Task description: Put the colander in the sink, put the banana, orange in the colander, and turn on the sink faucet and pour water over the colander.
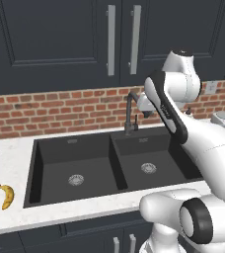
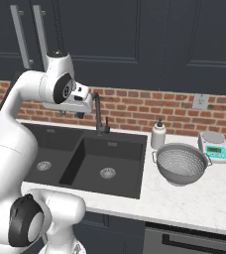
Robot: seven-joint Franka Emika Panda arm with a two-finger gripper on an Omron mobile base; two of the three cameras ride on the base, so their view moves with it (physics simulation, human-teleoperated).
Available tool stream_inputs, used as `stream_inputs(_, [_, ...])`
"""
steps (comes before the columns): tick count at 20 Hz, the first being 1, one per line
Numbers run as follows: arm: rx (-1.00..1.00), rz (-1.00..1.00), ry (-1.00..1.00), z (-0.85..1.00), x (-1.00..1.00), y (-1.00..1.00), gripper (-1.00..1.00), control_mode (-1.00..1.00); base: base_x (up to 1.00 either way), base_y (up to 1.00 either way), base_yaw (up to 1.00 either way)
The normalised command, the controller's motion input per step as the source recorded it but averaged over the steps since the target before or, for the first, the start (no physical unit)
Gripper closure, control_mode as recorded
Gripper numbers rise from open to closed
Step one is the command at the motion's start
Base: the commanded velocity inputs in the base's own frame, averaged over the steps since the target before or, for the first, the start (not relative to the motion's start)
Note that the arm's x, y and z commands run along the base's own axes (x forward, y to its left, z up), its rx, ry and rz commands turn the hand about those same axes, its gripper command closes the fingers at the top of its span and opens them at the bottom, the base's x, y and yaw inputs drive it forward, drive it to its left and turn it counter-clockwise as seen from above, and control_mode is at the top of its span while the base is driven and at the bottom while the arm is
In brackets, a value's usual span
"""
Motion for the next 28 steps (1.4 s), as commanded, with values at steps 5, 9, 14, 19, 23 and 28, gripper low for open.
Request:
stream_inputs(5, [0.0,0.0,0.03,-0.01,0.0,0.0,-1.0,-1.0,0.0,0.0,0.0])
stream_inputs(9, [0.0,0.0,0.0,0.0,0.0,0.0,-1.0,-1.0,0.0,0.0,0.0])
stream_inputs(14, [0.0,0.0,0.0,0.0,0.0,0.0,-1.0,-1.0,0.0,0.0,0.0])
stream_inputs(19, [0.03,-0.06,-0.01,0.0,-0.02,-0.2,-1.0,-1.0,0.0,0.0,0.0])
stream_inputs(23, [0.08,-0.05,-0.06,-0.02,-0.07,-0.38,-1.0,-1.0,0.0,0.0,0.0])
stream_inputs(28, [0.11,-0.05,-0.09,-0.11,-0.12,-0.49,-1.0,-1.0,0.0,0.0,0.0])
